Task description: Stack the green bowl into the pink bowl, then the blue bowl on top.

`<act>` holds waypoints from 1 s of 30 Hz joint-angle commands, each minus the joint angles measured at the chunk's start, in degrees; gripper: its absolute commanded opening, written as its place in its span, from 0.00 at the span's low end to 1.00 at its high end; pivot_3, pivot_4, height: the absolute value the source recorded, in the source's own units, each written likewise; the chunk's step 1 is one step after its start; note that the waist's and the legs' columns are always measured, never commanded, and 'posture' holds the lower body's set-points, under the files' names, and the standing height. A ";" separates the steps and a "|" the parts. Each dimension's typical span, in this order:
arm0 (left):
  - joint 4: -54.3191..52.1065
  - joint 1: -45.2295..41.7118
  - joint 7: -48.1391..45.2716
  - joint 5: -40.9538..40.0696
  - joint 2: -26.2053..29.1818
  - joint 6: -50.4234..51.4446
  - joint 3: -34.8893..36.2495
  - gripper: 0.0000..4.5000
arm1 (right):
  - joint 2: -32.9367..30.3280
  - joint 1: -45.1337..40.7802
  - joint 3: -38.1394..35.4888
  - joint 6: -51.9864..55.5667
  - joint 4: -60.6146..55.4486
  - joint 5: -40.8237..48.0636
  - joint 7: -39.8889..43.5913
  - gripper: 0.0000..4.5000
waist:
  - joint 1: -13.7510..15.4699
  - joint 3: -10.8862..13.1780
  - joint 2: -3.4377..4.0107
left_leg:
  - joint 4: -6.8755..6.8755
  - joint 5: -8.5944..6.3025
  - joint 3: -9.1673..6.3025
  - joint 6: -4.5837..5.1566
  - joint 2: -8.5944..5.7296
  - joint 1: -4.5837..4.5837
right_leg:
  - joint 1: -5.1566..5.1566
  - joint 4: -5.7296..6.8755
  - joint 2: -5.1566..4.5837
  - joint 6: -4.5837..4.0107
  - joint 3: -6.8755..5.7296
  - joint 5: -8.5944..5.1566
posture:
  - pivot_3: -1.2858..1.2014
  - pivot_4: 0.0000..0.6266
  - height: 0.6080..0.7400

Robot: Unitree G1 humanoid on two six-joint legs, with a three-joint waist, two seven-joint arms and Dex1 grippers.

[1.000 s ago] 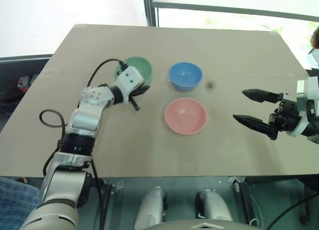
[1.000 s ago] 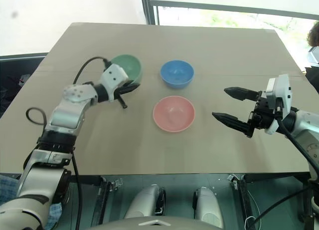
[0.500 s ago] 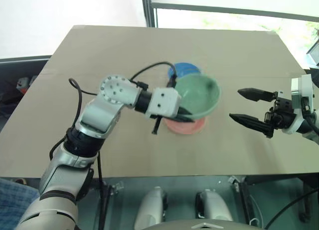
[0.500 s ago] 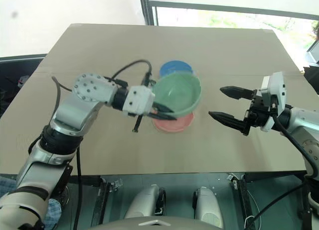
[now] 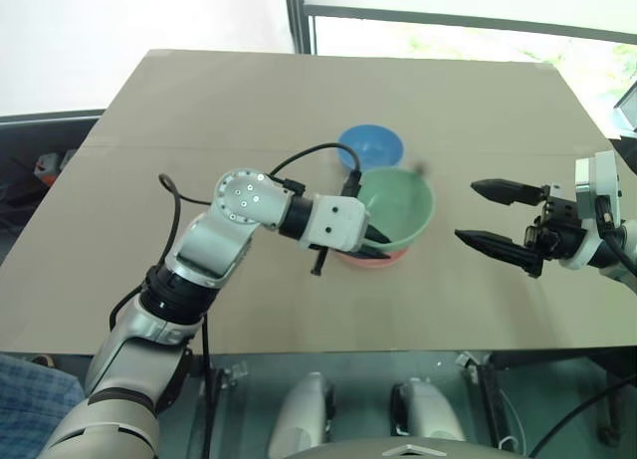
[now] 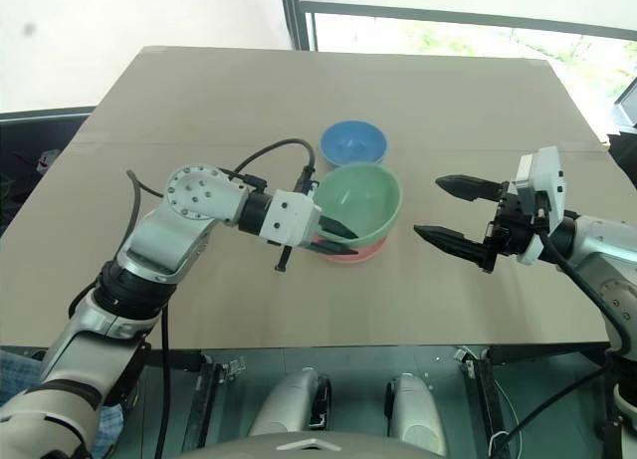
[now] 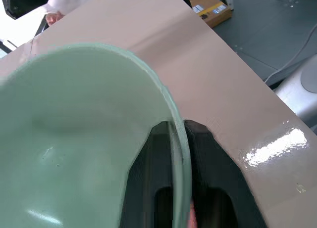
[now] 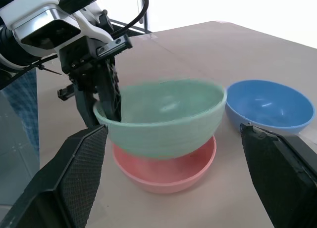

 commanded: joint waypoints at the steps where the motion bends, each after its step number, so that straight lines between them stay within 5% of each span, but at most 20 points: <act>1: -2.66 0.10 1.66 -1.85 0.25 0.86 3.20 0.52 | -0.96 0.11 -1.00 -1.14 -0.59 0.57 0.53 1.00 | 0.00 0.00 0.00 | 0.00 0.00 0.00 0.00 0.00 0.00 | 0.00 0.00 0.00 0.00 0.00 0.00 | 0.52 0.24 1.00; 6: -4.19 0.31 3.37 -8.01 0.04 7.76 7.53 0.99 | -0.93 0.00 -0.87 -1.28 -0.39 0.46 0.65 1.00 | -0.03 0.00 0.00 | 0.00 0.00 -0.01 0.00 0.02 0.00 | 0.00 0.01 0.00 0.00 0.00 0.00 | 0.52 0.24 1.00; 11: -2.86 2.06 9.12 -15.27 -1.55 15.69 15.01 0.99 | -0.75 0.09 -0.42 -1.83 0.00 -0.25 0.77 1.00 | -0.10 0.00 0.00 | 0.03 0.00 -0.03 0.00 0.02 0.00 | 0.00 0.01 -0.02 0.01 0.00 0.00 | 0.52 0.24 1.00; 20: -8.20 17.93 15.98 -23.23 5.14 22.58 31.41 0.99 | 0.06 -3.25 3.33 -2.36 3.31 -3.83 -1.39 1.00 | -0.18 0.00 0.01 | -0.03 0.01 0.00 -0.02 0.08 0.04 | -0.02 0.02 -0.02 0.00 0.00 0.00 | 0.52 0.24 1.00; 30: -12.16 25.85 22.93 -29.90 6.99 26.25 42.16 0.99 | 8.06 -25.09 20.38 -12.99 25.40 -23.21 -4.12 1.00 | -0.32 0.01 0.02 | -0.04 0.02 0.00 -0.06 0.03 0.08 | -0.03 0.02 -0.04 -0.01 -0.02 0.00 | 0.52 0.24 1.00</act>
